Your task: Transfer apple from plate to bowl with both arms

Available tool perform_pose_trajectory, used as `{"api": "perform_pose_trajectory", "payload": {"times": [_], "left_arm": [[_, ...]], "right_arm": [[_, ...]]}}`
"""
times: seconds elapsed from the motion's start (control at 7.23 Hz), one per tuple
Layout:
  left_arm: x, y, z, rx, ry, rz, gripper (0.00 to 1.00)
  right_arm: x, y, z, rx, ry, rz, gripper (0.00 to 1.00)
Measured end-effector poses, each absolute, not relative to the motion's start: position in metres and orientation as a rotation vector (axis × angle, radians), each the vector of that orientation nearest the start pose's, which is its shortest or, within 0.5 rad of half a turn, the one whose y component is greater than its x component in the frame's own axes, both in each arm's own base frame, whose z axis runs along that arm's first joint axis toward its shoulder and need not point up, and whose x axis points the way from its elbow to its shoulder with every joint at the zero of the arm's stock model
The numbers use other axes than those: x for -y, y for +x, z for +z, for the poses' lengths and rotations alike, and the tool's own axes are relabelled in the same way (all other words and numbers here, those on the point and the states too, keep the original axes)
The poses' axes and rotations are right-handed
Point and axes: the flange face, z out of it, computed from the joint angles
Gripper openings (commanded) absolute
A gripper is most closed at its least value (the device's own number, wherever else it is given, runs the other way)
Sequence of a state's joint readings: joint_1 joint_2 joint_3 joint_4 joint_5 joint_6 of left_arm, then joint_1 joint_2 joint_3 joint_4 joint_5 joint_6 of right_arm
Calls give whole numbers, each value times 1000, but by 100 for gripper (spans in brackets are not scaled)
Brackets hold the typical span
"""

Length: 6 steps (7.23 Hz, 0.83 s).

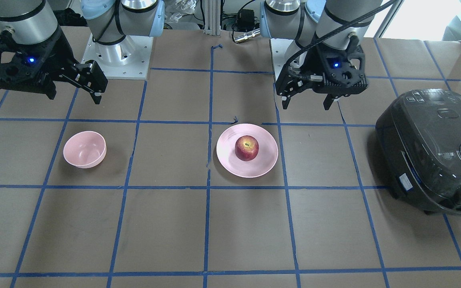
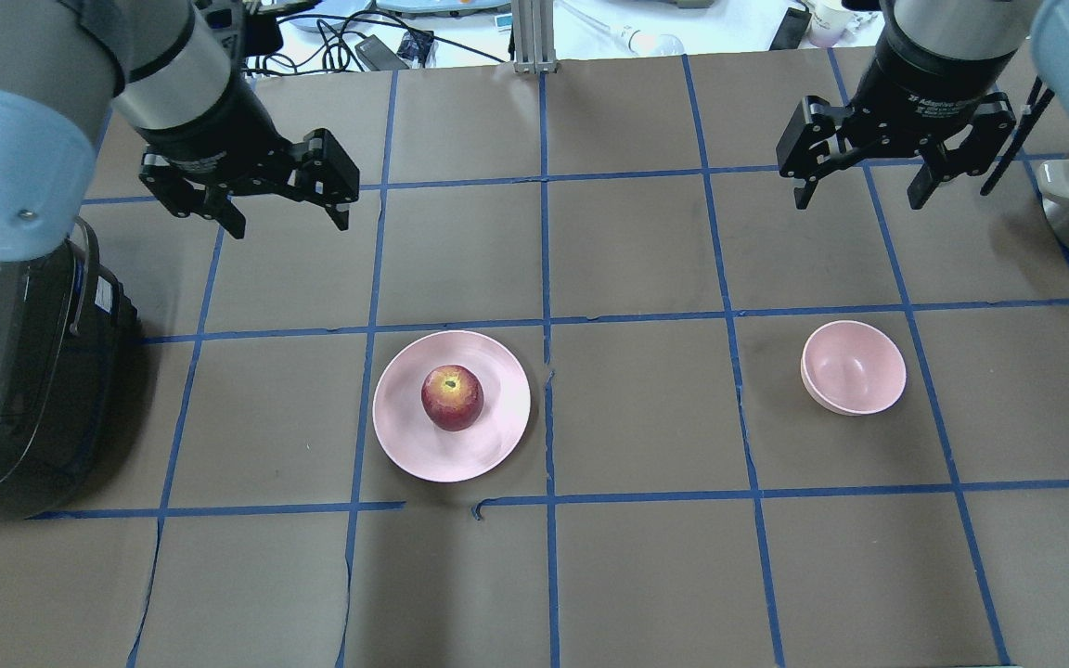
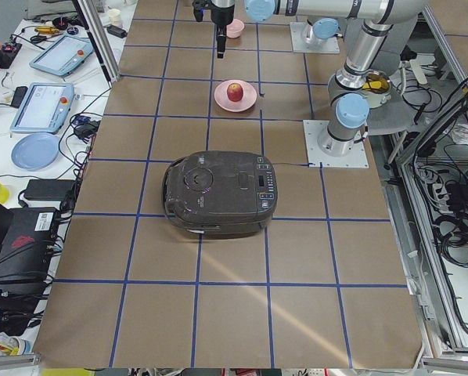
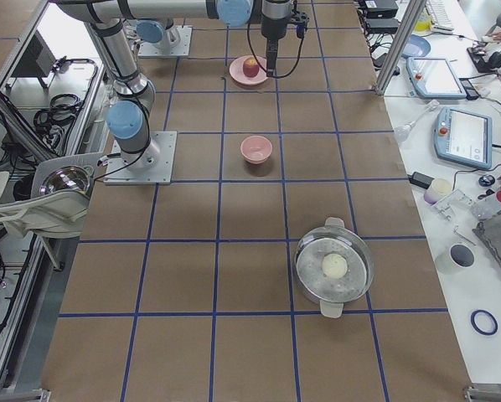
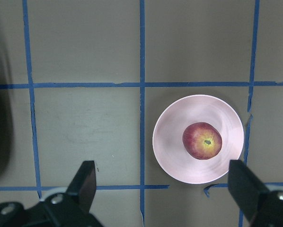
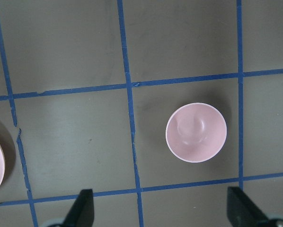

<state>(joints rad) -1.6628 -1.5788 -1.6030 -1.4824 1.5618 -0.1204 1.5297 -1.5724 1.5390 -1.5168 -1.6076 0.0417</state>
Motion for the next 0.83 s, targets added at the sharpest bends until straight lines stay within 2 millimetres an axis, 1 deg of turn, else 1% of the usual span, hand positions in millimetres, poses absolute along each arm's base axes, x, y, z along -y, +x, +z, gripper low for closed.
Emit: {"api": "perform_pose_trajectory", "payload": {"times": [0.14,0.41,0.55,0.69,0.83], "left_arm": [[489,-200,456,-3141,-57,-13,100],[493,-231,410,-3115,-83,107,100],[493,-246,383,-3106,-103,142,100],[492,-258,355,-3098,-119,162,100],[489,-266,329,-3089,-110,180,100]], "right_arm": [[494,109,499,-3176,132,36,100],[494,107,498,-3190,134,38,100],[494,105,499,-3200,137,34,100],[496,102,499,-3205,146,25,100],[501,92,496,-3207,185,24,100]]}}
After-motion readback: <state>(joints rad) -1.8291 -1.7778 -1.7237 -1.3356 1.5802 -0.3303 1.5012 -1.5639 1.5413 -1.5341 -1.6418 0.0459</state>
